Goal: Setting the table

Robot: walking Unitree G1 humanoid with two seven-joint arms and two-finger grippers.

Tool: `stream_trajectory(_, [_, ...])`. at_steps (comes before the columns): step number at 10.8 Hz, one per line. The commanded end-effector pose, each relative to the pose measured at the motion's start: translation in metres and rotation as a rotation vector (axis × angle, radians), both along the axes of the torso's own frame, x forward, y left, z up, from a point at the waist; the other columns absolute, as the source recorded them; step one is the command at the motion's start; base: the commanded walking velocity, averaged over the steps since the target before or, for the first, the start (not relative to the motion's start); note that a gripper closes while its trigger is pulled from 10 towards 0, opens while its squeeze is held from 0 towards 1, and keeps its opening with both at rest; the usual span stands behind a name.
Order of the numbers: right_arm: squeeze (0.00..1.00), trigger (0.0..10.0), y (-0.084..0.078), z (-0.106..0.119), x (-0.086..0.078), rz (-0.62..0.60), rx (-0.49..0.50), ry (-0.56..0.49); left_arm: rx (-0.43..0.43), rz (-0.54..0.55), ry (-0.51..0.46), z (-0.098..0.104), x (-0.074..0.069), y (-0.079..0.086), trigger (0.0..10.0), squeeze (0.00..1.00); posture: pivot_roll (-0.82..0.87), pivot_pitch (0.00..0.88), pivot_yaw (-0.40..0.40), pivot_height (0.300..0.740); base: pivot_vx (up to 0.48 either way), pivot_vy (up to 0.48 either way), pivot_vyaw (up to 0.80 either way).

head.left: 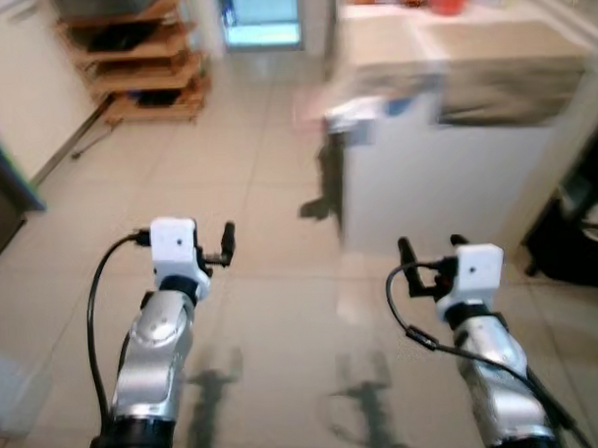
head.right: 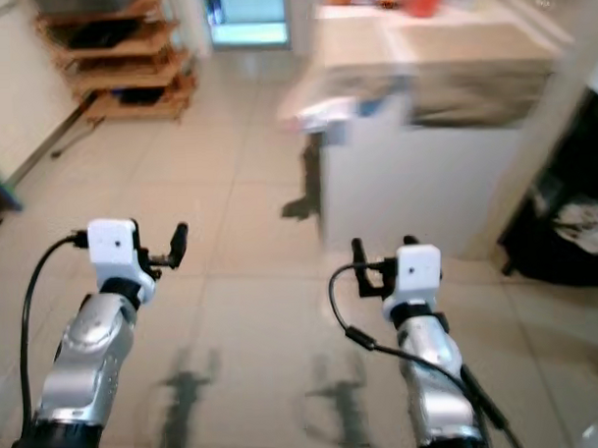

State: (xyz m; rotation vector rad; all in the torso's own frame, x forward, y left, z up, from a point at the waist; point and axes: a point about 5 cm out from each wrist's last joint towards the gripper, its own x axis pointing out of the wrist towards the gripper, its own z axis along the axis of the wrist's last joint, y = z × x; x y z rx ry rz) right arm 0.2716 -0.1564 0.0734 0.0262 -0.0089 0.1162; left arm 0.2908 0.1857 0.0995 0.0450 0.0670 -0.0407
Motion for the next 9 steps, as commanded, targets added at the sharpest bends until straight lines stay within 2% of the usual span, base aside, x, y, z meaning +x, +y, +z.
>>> stream_trajectory(1, [0.00,10.0,-0.003,0.002,0.002,-0.006,-0.013,-0.005,0.002,0.001,-0.009,0.003,0.003,-0.001,10.0,0.00,-0.12,0.000,0.059,0.722,0.000,0.480,0.00])
stream_trajectory(6, [0.00,10.0,-0.001,0.004,0.006,-0.007,-0.009,-0.010,0.018,-0.025,-0.017,0.005,0.008,-0.004,10.0,0.00,-0.12,0.000,0.064,0.722,0.000,0.480,0.00])
stream_trajectory(9, [0.00,10.0,-0.003,0.010,0.014,-0.013,-0.012,-0.018,0.031,-0.047,-0.042,0.008,0.011,-0.013,10.0,0.00,-0.14,0.000,0.061,0.722,0.000,0.000,0.00])
